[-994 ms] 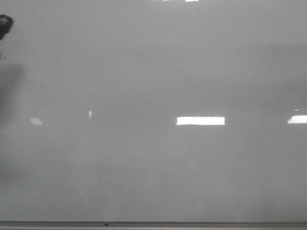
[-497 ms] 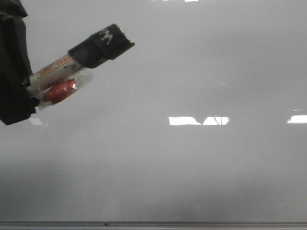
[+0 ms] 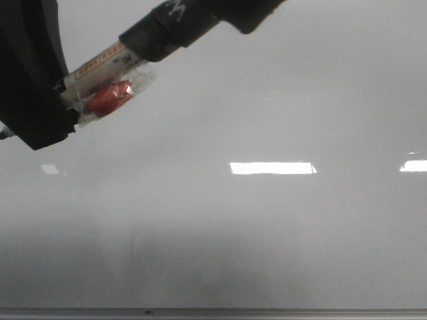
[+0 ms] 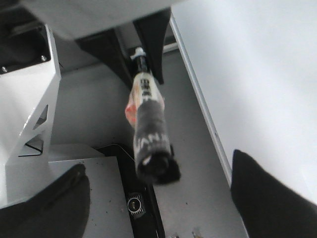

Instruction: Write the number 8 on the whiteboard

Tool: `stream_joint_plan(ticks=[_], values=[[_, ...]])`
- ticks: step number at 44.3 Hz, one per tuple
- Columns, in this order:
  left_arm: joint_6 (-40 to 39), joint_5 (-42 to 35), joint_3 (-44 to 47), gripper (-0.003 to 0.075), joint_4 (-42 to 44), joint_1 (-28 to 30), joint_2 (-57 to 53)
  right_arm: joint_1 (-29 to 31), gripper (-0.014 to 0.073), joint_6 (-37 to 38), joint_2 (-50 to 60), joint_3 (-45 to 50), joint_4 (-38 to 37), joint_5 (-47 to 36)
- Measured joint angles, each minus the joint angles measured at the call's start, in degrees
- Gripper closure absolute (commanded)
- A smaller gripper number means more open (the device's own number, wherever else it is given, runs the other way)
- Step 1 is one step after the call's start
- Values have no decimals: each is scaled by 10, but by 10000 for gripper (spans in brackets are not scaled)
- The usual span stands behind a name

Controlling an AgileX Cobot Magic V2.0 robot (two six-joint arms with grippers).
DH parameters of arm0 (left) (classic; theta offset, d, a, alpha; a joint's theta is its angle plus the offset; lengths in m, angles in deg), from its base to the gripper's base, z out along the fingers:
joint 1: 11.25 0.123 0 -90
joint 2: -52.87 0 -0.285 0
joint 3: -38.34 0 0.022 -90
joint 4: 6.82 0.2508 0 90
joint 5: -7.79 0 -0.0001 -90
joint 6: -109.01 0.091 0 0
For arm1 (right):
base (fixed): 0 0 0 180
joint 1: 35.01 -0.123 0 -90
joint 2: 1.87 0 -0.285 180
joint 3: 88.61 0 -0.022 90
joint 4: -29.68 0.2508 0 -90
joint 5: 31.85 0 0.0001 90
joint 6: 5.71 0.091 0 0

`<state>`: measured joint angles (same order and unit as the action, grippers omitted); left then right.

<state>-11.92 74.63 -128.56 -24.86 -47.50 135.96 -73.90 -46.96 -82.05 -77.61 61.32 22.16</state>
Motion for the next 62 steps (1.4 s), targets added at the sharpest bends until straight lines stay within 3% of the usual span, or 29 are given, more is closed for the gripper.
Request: stream_joint_plan(ticks=[7,22,38,40,42,48,52,55,62], values=[[6,0,0,739,-8,0,0,0,21,-56,-43,-9,66,-10],[7,0,0,739,-12,0,0,0,214,-99,-85,-15,111,-20],[2,-2,0,729,-16,0,0,0,627,-100,-91,-16,114,-9],[-1,-3,0,692,-16,0,0,0,669,-100,-91,-16,114,-9],[-7,-3,0,633,-16,0,0,0,656,-100,-91,-16,113,-9],[-29,-7,0,344,-15,0,0,0,656,-101,-91,-16,112,-8],[-58,-21,0,202,-15,0,0,1,656,-102,-91,-16,111,-4],[-82,-27,0,179,-15,0,0,9,651,-102,-91,-16,111,-1],[-137,-13,1,241,-18,11,0,50,651,-102,-76,12,111,-7]])
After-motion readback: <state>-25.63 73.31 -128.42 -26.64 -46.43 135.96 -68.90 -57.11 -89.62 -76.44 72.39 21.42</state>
